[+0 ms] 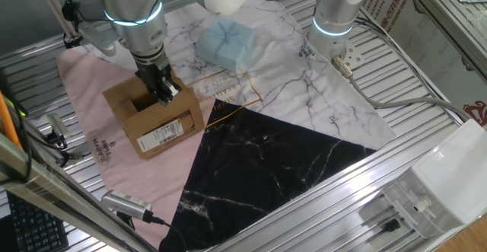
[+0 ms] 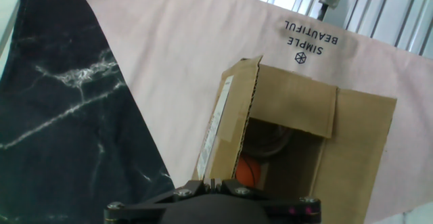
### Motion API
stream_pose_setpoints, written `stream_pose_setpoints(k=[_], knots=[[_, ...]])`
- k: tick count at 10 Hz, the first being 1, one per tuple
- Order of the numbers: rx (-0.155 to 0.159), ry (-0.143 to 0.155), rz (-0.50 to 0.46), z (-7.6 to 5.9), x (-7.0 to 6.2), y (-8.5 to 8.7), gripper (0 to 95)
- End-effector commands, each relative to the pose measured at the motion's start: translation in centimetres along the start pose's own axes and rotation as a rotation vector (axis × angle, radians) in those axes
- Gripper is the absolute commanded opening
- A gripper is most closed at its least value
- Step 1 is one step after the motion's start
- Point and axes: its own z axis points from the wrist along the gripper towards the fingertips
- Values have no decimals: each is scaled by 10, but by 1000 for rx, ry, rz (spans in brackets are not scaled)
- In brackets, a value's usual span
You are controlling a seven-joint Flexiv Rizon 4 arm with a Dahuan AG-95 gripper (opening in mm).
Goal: Cover the box
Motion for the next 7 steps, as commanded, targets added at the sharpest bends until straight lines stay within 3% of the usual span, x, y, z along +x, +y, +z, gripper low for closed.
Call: stream_pose_setpoints(k=[1,7], knots=[[2,-1,-2,0,1,-1,0],[-4,-7,-14,2,5,-8,0]])
